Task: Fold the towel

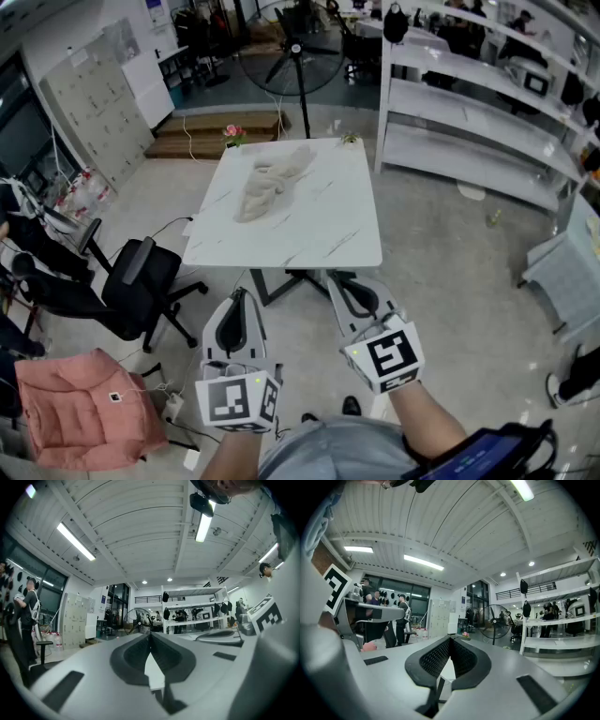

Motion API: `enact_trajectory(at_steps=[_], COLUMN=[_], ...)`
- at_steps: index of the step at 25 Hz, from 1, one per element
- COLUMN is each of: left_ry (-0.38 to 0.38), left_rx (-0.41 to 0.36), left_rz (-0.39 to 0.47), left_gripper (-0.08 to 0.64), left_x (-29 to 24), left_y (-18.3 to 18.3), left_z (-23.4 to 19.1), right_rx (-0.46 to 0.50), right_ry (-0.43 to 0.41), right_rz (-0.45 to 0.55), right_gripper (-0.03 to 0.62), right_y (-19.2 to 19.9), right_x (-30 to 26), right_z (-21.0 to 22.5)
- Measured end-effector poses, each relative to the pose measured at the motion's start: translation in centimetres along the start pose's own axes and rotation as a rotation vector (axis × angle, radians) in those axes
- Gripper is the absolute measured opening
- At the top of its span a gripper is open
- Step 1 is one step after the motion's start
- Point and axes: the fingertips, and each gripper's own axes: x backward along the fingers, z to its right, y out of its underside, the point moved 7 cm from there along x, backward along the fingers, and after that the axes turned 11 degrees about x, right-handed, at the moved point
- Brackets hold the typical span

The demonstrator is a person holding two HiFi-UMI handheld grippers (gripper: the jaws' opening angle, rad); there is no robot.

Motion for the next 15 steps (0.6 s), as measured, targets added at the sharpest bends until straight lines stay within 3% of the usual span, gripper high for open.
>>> enact_trajectory(at_steps=[15], left_ry=[-0.061], left_rx=[-0.014], left_rz=[-0.055], left_gripper=[0.008], left_x=[-1.3], left_y=[2.4], left_z=[3.5], right_rx=[-0.018], right_ry=[-0.084], right_rz=[-0.027], right_gripper=[0.035], right_y=[3.7], right_x=[0.9], right_z=[3.0])
